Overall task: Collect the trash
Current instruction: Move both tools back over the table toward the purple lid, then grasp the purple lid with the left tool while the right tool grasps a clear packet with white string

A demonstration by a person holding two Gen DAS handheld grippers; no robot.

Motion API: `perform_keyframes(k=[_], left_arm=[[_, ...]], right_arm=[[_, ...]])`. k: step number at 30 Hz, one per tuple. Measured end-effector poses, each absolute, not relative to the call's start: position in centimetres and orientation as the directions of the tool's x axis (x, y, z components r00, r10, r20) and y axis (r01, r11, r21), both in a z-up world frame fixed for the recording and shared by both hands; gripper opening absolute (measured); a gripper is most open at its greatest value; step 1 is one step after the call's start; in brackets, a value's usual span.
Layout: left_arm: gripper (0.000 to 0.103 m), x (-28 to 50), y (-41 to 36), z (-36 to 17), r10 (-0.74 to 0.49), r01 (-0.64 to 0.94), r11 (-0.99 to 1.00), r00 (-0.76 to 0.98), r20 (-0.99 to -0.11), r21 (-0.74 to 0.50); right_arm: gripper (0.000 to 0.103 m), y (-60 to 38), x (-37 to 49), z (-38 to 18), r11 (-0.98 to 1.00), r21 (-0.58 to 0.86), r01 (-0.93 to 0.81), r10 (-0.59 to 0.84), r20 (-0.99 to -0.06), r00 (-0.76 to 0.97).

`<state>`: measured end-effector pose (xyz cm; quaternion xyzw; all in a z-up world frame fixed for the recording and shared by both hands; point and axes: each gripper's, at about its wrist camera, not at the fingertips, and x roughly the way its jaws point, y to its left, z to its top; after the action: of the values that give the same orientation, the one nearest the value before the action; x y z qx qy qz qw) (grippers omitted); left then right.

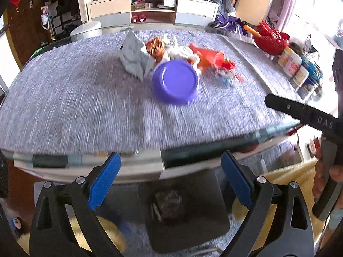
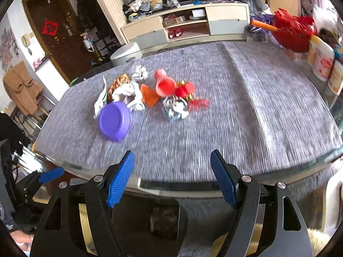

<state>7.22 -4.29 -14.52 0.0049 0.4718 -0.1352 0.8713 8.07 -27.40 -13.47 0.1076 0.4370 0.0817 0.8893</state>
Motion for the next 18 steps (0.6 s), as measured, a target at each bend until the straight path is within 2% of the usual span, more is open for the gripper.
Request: perform_keyframes(k=[2,4,10,18], left_arm=[[0.09,8.5,-4.8,-14.5,-0.232,0.241,0.963,0.528,-0.817,-0.118],[0.09,10.3,-5.6,-14.9,-0.225,0.243,0.964,0.533,-0.816,-0.107],[0.09,13.8,-6.7,-16.8,-0.203,0.226,0.969,0.514,-0.833,-0.096],[0.09,17.0,-7.6,-18.0,-0.199,0.2,0.974,0.514,-0.835,-0.108]], right_arm=[[0.073,-27.1,9.2,-13.8,0.967,0.247,-0.057,0.23,-0.76,0.608],[0.062,-26.9,10.3,-14.2,0.967,0.246,-0.064,0.233,-0.759,0.608],[0.043,-26.0,13.3,-15.3,0.961,0.257,-0.098,0.264,-0.759,0.596],[0.041,-25.7,15.7,-16.1,0.972,0.211,-0.104,0.23,-0.772,0.593]])
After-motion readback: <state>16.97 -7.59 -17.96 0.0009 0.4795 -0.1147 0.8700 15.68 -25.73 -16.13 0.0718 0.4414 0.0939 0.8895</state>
